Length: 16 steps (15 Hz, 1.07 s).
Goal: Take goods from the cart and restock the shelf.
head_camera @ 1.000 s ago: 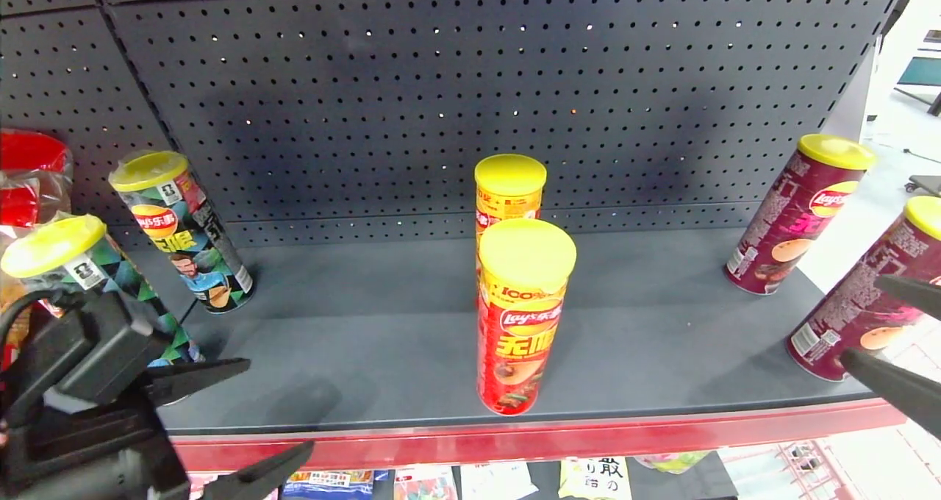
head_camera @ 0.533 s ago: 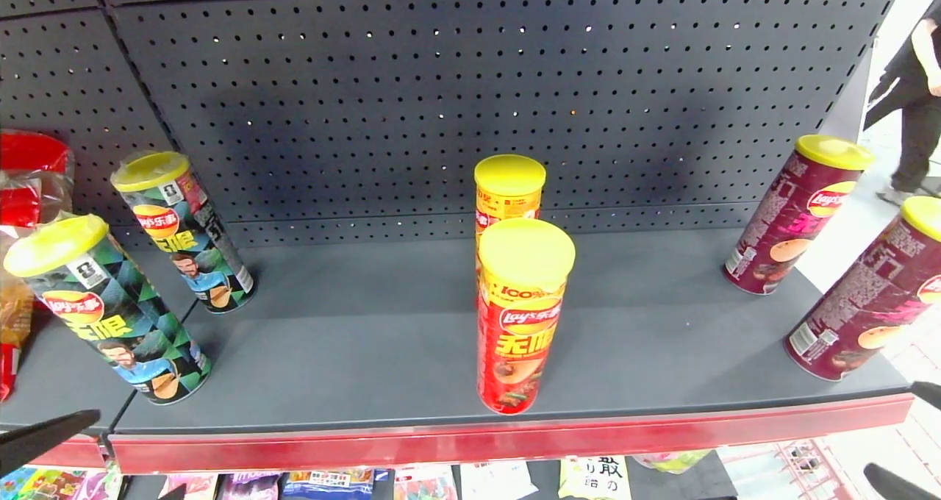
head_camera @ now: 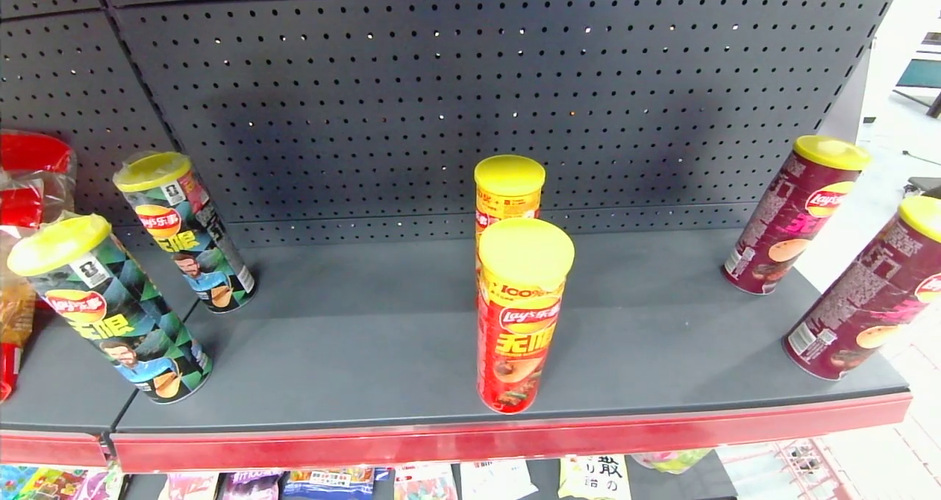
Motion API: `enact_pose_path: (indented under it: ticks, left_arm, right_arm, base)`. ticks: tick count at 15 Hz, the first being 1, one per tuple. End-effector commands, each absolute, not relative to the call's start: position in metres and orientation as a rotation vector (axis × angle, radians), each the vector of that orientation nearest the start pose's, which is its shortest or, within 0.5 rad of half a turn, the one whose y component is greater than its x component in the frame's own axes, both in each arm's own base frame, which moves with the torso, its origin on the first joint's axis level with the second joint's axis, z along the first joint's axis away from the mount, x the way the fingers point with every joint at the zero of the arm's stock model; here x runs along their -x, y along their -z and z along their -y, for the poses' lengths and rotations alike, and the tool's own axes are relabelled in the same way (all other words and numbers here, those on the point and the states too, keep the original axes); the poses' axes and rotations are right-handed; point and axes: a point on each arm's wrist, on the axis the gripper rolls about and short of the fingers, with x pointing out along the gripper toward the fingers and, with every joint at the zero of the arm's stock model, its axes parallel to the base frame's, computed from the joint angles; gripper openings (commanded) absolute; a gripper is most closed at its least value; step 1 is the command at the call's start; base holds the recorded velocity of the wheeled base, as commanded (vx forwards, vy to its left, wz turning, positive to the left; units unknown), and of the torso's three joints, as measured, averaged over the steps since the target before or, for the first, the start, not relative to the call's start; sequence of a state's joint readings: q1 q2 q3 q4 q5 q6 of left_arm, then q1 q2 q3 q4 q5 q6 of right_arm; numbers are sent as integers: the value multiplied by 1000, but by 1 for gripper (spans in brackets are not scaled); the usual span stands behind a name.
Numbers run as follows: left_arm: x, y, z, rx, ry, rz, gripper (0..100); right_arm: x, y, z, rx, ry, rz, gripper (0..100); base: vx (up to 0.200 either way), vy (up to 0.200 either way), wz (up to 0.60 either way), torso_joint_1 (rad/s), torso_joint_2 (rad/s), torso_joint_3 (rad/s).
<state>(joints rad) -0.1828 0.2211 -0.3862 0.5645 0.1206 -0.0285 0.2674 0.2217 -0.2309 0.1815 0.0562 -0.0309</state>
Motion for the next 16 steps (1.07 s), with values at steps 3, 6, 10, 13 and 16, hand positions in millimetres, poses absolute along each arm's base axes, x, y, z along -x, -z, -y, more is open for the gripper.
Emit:
enact_pose_path:
  ticks: [3,6,10,13,16]
  left_arm:
    - [51,-102,1,56,-238,-405,100]
    - [40,-105,5,61,-50,-262,100]
    - [16,-79,2,-54,-70,-79,100]
    - [16,-77,1,49,-119,-89,100]
    - [16,-77,2,48,-79,-89,100]
  right_arm:
    - [20,-121,5,46,-224,-153,100]
    - [23,-117,5,39,-172,-134,100]
    - [26,-105,4,-10,-116,-104,100]
    - [22,-98,4,-3,-113,-88,100]
    - [15,-89,2,6,-157,-16,100]
  base:
    - [0,0,0,0,0,0]
    - [0,0,0,0,0,0]
    - [0,0,0,0,0,0]
    - [0,0,0,0,0,0]
    - [0,0,0,0,0,0]
